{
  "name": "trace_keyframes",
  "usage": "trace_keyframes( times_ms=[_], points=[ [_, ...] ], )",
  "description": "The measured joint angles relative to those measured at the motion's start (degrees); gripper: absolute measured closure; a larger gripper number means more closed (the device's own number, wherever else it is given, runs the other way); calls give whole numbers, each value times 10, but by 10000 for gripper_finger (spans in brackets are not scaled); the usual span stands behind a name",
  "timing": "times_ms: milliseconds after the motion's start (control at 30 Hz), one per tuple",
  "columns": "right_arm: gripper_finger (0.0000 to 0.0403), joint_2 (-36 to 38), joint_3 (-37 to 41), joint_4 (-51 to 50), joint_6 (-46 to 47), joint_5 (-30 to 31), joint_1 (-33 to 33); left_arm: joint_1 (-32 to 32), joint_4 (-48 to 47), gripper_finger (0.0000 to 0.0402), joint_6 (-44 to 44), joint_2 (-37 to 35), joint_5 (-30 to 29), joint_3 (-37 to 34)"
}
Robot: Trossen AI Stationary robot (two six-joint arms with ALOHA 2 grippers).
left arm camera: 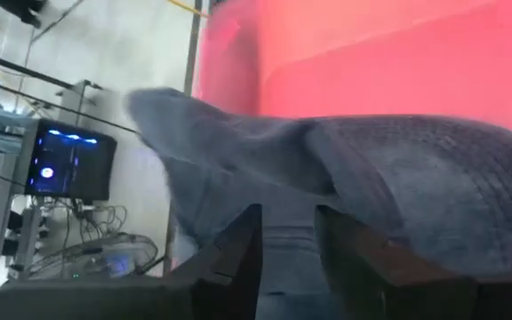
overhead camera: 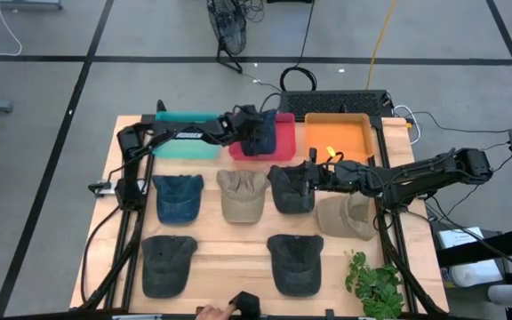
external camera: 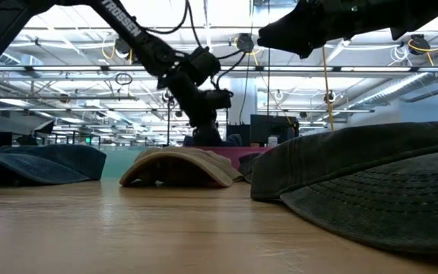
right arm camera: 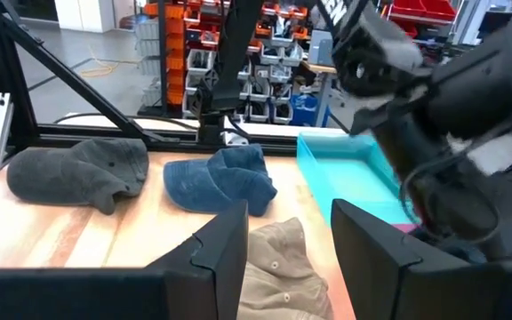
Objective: Pick & Place hat
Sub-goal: Put the bottom blue cap into the red bin
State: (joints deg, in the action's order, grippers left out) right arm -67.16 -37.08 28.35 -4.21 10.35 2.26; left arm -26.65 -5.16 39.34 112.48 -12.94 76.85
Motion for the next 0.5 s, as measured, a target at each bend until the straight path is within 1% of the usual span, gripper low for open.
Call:
trace_keyframes(
  times_ms=[67, 133, 200, 300, 333, 367, 400, 433, 500],
  points=[
    [261, 0, 0, -2, -2, 1, 0, 0, -13, 284, -9, -11, 8, 18],
    [261, 0, 0, -4, -10, 1, 0, 1, -30, 284, -28, -26, 32, 30],
    [261, 0, 0, -4, -12, 1, 0, 2, -43, 284, -50, -34, 72, 37],
    [261, 0, 0, -4, -12, 1, 0, 2, -83, 284, -76, -46, 161, 41],
    [261, 0, 0, -4, -12, 1, 0, 3, -84, 284, -71, -47, 170, 42],
    [261, 0, 0, -4, -12, 1, 0, 3, -82, 284, -59, -47, 162, 43],
    [261, 0, 0, -3, -12, 1, 0, 4, -83, 284, -50, -46, 133, 42],
    [261, 0, 0, -2, -12, 1, 0, 4, -76, 284, -44, -46, 90, 41],
    [261, 0, 0, -1, -12, 1, 0, -1, -32, 284, -50, -39, -3, 41]
  ],
)
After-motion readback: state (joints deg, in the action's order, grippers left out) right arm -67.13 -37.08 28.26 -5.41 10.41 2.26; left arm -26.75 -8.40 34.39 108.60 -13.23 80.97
